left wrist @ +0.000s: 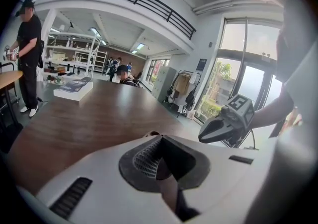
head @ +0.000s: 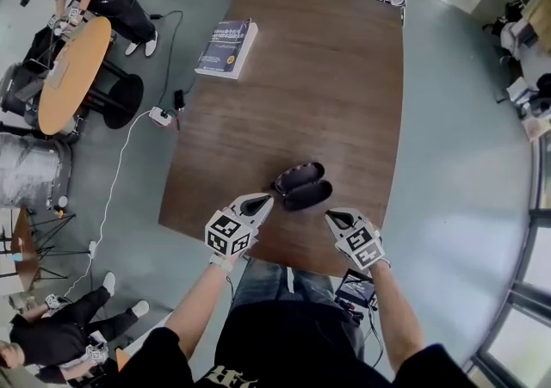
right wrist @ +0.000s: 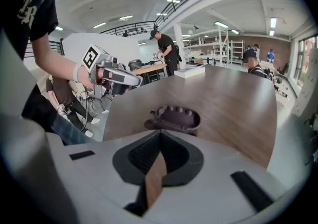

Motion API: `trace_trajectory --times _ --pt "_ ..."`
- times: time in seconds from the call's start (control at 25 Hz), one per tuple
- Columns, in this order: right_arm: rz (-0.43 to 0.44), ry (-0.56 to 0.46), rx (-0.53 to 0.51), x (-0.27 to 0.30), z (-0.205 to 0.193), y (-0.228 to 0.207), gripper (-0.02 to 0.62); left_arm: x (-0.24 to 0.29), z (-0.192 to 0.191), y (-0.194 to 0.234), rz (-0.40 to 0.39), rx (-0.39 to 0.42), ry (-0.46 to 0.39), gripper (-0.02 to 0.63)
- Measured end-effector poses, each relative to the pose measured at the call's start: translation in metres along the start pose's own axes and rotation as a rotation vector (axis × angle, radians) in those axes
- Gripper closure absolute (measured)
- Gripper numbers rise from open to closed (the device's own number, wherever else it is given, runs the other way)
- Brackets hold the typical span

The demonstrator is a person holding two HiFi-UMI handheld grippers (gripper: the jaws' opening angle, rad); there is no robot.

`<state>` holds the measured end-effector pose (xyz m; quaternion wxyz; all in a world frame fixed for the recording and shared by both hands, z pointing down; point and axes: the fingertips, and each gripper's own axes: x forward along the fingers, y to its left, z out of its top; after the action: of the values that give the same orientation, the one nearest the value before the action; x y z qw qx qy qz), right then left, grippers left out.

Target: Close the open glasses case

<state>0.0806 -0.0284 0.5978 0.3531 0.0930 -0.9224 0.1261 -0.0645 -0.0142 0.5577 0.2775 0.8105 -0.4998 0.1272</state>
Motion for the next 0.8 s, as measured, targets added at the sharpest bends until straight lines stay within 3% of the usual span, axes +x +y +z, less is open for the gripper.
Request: trace_trajectory --times 0.24,0.36,0.56,0.8 --pt "-0.085 0.043 0.163 0.03 -0.025 -0.021 0.607 0.044 -0.024 0.026 -0.032 0.014 0.032 0.6" --pt "-0.085 0.07 0.196 0.044 -0.035 -0.023 0.607 0.068 -0.031 0.034 -0.041 0.073 0.072 0.6" --pt "-0.094 0.14 0.259 0.078 -0.049 -0.021 0.607 0.098 -0.046 0.046 -0.025 0.267 0.16 0.6" --pt "-0.104 0.177 0.316 0.093 -0.052 -0.015 0.607 0.115 -0.062 0.052 -0.047 0.286 0.218 0.6"
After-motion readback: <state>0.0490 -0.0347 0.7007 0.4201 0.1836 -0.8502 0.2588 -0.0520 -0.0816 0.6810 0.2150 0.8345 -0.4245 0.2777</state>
